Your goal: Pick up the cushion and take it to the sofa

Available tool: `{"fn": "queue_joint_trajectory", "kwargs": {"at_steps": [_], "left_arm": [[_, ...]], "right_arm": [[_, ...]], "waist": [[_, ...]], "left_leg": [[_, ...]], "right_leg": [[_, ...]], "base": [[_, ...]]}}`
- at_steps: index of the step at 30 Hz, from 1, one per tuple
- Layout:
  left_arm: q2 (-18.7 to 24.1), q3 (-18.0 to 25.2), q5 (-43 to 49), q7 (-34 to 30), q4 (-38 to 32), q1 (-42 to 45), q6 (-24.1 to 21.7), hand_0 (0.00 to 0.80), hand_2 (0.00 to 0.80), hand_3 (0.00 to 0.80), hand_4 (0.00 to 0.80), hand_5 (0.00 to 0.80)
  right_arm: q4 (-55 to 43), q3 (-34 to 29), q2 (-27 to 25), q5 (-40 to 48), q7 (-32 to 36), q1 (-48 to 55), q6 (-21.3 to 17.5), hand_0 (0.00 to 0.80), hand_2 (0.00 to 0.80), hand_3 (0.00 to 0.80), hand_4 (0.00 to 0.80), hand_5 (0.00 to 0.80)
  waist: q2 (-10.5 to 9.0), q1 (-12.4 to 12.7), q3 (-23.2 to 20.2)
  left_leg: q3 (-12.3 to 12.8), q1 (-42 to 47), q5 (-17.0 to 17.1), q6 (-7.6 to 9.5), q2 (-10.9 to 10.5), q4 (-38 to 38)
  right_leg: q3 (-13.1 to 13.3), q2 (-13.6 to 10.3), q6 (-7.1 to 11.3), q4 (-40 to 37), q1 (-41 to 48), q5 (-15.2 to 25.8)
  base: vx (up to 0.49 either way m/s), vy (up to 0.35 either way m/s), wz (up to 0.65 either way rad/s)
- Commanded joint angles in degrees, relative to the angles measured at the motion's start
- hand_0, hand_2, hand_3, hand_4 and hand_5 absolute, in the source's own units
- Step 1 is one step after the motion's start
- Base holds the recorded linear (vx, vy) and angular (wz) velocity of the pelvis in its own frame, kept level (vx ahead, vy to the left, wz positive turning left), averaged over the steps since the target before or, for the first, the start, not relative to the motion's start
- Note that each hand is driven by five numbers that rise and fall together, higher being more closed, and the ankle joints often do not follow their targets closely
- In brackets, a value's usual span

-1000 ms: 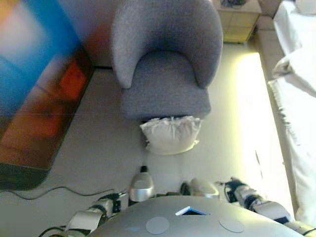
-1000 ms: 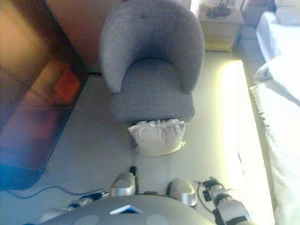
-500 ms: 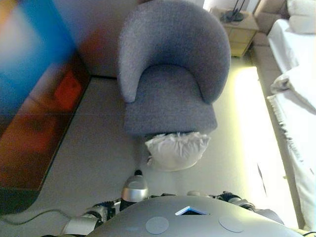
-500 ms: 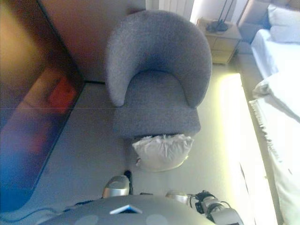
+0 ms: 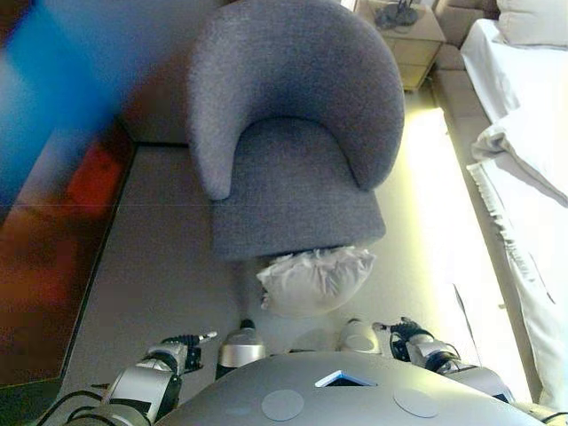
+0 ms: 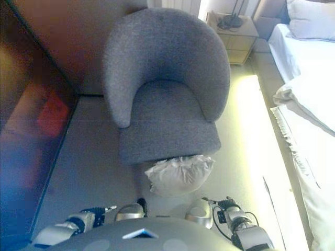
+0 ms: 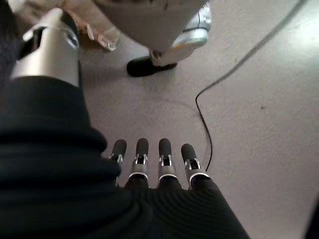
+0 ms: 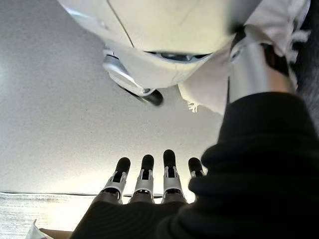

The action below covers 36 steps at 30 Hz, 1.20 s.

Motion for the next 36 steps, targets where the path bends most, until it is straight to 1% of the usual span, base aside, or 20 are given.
{"fn": "queue_joint_trajectory", "kwargs": {"at_steps": [1, 3, 4, 6, 8, 11, 13, 16, 20, 23, 26, 28, 29, 30, 31, 32, 33, 34, 35, 36], "left_arm": [[-0.1, 0.9, -1.7, 1.8, 0.5, -1.8, -1.6, 0.0, 0.0, 0.0, 0.0, 0.0], [-0.4, 1.6, -1.9, 3.5, 0.6, -0.8, -3.3, 0.0, 0.0, 0.0, 0.0, 0.0], [-0.5, 2.0, -2.3, 4.1, 0.5, -0.2, -4.2, 0.0, 0.0, 0.0, 0.0, 0.0], [-0.8, 2.6, -1.5, 3.5, 0.4, 0.1, -6.1, 0.0, 0.0, 0.0, 0.0, 0.0], [-1.6, 2.1, 0.5, 3.9, 0.2, -0.1, -8.7, 0.0, 0.0, 0.0, 0.0, 0.0], [-2.2, 1.0, 0.8, 5.4, -0.2, -1.3, -11.2, 0.0, 0.0, 0.0, 0.0, 0.0], [-2.5, 0.0, -0.2, 8.0, -0.7, -2.7, -13.1, 0.0, 0.0, 0.0, 0.0, 0.0], [-1.9, 0.0, -0.9, 10.2, -1.6, -4.0, -16.2, 0.0, 0.0, 0.0, 0.0, 0.0], [-0.9, -1.5, -3.1, 11.4, -3.5, -7.6, -17.9, 0.0, 0.0, 0.0, 0.0, 0.0], [-0.2, -3.2, -5.8, 12.3, -5.6, -11.9, -19.9, 0.0, 0.0, 0.0, 0.0, 0.0], [0.2, -4.6, -8.5, 12.4, -7.7, -15.7, -22.8, 0.0, 0.0, 0.0, 0.0, 0.0], [0.3, -5.5, -9.9, 13.5, -8.8, -18.2, -23.5, 0.0, 0.0, 0.0, 0.0, 0.0], [0.3, -5.8, -10.4, 14.0, -9.2, -19.3, -23.7, 0.0, 0.0, 0.0, 0.0, 0.0], [0.2, -6.3, -8.0, 15.5, -9.8, -20.4, -25.6, 0.0, 0.0, 0.0, 0.0, 0.0], [3.2, -6.1, -9.7, 12.8, -11.3, -21.4, -24.5, 0.0, 0.0, 0.0, 0.0, 0.0], [5.7, -5.5, -11.0, 9.6, -11.2, -22.8, -24.0, 0.0, 0.0, 0.0, 0.0, 0.0], [7.2, -5.5, -12.2, 7.8, -10.8, -24.1, -23.9, 0.0, 0.0, 0.0, 0.0, 0.0], [8.0, -5.7, -13.0, 6.9, -10.6, -24.8, -23.7, 0.0, 0.0, 0.0, 0.0, 0.0], [8.8, -5.9, -13.8, 6.5, -10.8, -26.1, -23.5, 0.0, 0.0, 0.0, 0.0, 0.0], [8.8, -6.2, -14.1, 6.9, -11.0, -27.2, -23.6, 0.0, 0.0, 0.0, 0.0, 0.0]], "right_arm": [[-0.5, -0.1, -1.8, -3.0, -1.0, -1.4, -0.7, 0.0, 0.0, 0.0, 0.0, 0.0], [-0.4, -0.1, -2.1, -4.5, -0.5, -1.1, 0.2, 0.0, 0.0, 0.0, 0.0, 0.0], [0.0, 0.1, -2.4, -4.3, -0.1, -1.0, 0.5, 0.0, 0.0, 0.0, 0.0, 0.0], [0.9, 0.4, -3.0, -3.8, 0.0, -1.0, 0.4, 0.0, 0.0, 0.0, 0.0, 0.0], [1.6, 0.5, -3.7, -3.8, -0.4, -1.4, 0.0, 0.0, 0.0, 0.0, 0.0, 0.0], [1.7, 1.3, -4.2, -2.6, -1.7, -2.6, -1.4, 0.0, 0.0, 0.0, 0.0, 0.0], [1.0, 1.9, -4.5, -0.7, -3.6, -4.0, -2.2, 0.0, 0.0, 0.0, 0.0, 0.0], [-0.3, 2.4, -4.8, 1.1, -6.1, -5.9, -3.8, 0.0, 0.0, 0.0, 0.0, 0.0], [-2.8, 4.3, -5.9, 1.2, -8.4, -10.2, -6.9, 0.0, 0.0, 0.0, 0.0, 0.0], [-4.7, 6.0, -6.3, 3.6, -11.9, -14.8, -8.4, 0.0, 0.0, 0.0, 0.0, 0.0], [-5.4, 6.3, -6.1, 4.9, -13.9, -19.1, -9.3, 0.0, 0.0, 0.0, 0.0, 0.0], [-5.6, 6.5, -6.4, 5.0, -14.3, -21.7, -9.7, 0.0, 0.0, 0.0, 0.0, 0.0], [-5.6, 6.6, -6.7, 5.0, -14.3, -22.9, -9.6, 0.0, 0.0, 0.0, 0.0, 0.0], [-5.8, 6.8, -6.7, 5.1, -14.8, -24.0, -9.9, 0.0, 0.0, 0.0, 0.0, 0.0], [-5.8, 7.0, -8.2, 5.3, -14.5, -25.5, -10.0, 0.0, 0.0, 0.0, 0.0, 0.0], [-6.2, 6.9, -9.9, 5.5, -13.7, -26.5, -9.7, 0.0, 0.0, 0.0, 0.0, 0.0], [-6.7, 6.6, -11.3, 5.4, -13.1, -27.2, -9.2, 0.0, 0.0, 0.0, 0.0, 0.0], [-7.0, 6.4, -11.9, 5.2, -12.7, -27.8, -8.6, 0.0, 0.0, 0.0, 0.0, 0.0], [-6.9, 6.3, -12.8, 5.4, -12.3, -29.1, -8.9, 0.0, 0.0, 0.0, 0.0, 0.0], [-6.6, 6.3, -13.0, 5.5, -12.2, -30.4, -9.2, 0.0, 0.0, 0.0, 0.0, 0.0]], "waist": [[1.77, -1.4, 3.2], [1.54, -1.0, 3.0], [1.44, -0.7, 2.8], [1.44, -0.2, 2.8], [1.7, 0.6, 2.9], [2.17, 1.2, 3.3], [2.73, 1.6, 3.7], [3.42, 1.8, 5.0], [4.28, 1.8, 8.3], [4.64, 1.5, 11.8], [4.76, 1.1, 15.1], [4.79, 0.9, 17.3], [4.78, 0.8, 18.1], [4.81, 0.7, 19.3], [5.45, 0.4, 20.2], [6.05, 0.2, 21.1], [6.44, 0.0, 21.8], [6.58, -0.1, 22.1], [6.66, -0.1, 23.3], [6.54, -0.1, 23.9]], "left_leg": [[-3.0, -5.0, -2.7, 0.89, 4.8, 5.6], [-3.9, -5.2, -2.3, 0.12, 6.0, 6.7], [-4.4, -5.0, -2.0, -0.55, 7.0, 7.0], [-4.9, -4.7, -1.4, -1.58, 8.6, 7.0], [-5.7, -5.1, -0.6, -2.15, 9.6, 6.8], [-6.2, -6.3, 0.1, -2.62, 10.1, 6.3], [-6.7, -7.8, 0.7, -2.93, 9.8, 5.6], [-7.5, -9.7, 1.0, -3.52, 9.7, 5.6], [-8.6, -14.4, 1.1, -4.33, 9.5, 7.3], [-8.9, -18.8, 1.5, -4.17, 8.6, 7.5], [-9.2, -23.2, 1.6, -3.77, 7.6, 8.8], [-9.3, -25.9, 1.6, -3.49, 7.0, 9.8], [-9.4, -27.0, 1.6, -3.34, 6.7, 10.0], [-9.5, -28.0, 1.8, -3.15, 6.4, 10.1], [-9.5, -28.7, 2.1, -3.23, 5.9, 9.9], [-9.5, -29.1, 2.5, -3.21, 5.4, 9.8], [-9.5, -29.7, 2.6, -3.1, 5.1, 10.1], [-9.5, -30.2, 2.6, -3.0, 4.9, 10.4], [-9.6, -31.5, 2.7, -2.9, 4.8, 10.8], [-9.6, -33.3, 2.8, -2.83, 4.7, 11.4]], "right_leg": [[1.5, 0.4, 0.54, -0.2, 2.0, -0.5], [0.8, 1.6, 0.49, -0.9, 3.9, -2.2], [0.7, 2.4, 0.27, -1.1, 4.8, -3.2], [0.0, 3.4, -0.47, -1.4, 6.4, -4.6], [-0.6, 4.3, -1.11, -2.5, 7.8, -5.3], [-1.3, 4.9, -1.46, -3.5, 8.3, -5.7], [-1.7, 4.9, -1.43, -4.2, 7.5, -5.4], [-1.5, 4.7, -1.2, -4.0, 5.9, -5.4], [-0.9, 3.6, -0.7, -2.9, 1.9, -5.3], [-0.2, 2.7, -0.11, -2.4, -2.7, -4.4], [0.3, 2.0, 0.07, -0.9, -7.9, -3.4], [0.9, 1.6, 0.18, 0.3, -11.0, -3.0], [1.0, 1.5, 0.22, 0.7, -12.2, -2.8], [1.1, 1.5, 0.24, 1.1, -13.5, -2.6], [1.0, 1.3, 0.29, 1.5, -14.6, -2.4], [0.9, 0.9, 0.46, 1.7, -15.2, -2.1], [1.1, 0.5, 0.66, 1.8, -15.9, -1.7], [1.3, 0.3, 0.78, 2.0, -16.5, -1.5], [1.6, 0.1, 0.91, 2.5, -17.8, -1.4], [1.7, 0.0, 0.91, 3.1, -19.6, -1.4]], "base": [[0.125, -0.206, -0.03], [0.151, -0.18, 0.09], [0.145, -0.118, 0.13], [0.125, -0.078, 0.08], [0.077, -0.054, 0.29], [-0.011, -0.018, 0.22], [-0.049, 0.011, 0.13], [-0.057, 0.035, 0.1], [-0.197, 0.039, 0.08], [-0.213, 0.026, 0.05], [-0.171, 0.018, 0.03], [-0.146, 0.009, 0.05], [-0.137, 0.011, 0.06], [-0.124, 0.072, 0.07], [-0.107, 0.122, 0.08], [-0.061, 0.146, 0.1], [0.002, 0.096, 0.06], [-0.02, 0.035, 0.1], [-0.046, -0.01, 0.04], [-0.079, -0.042, -0.01]]}}
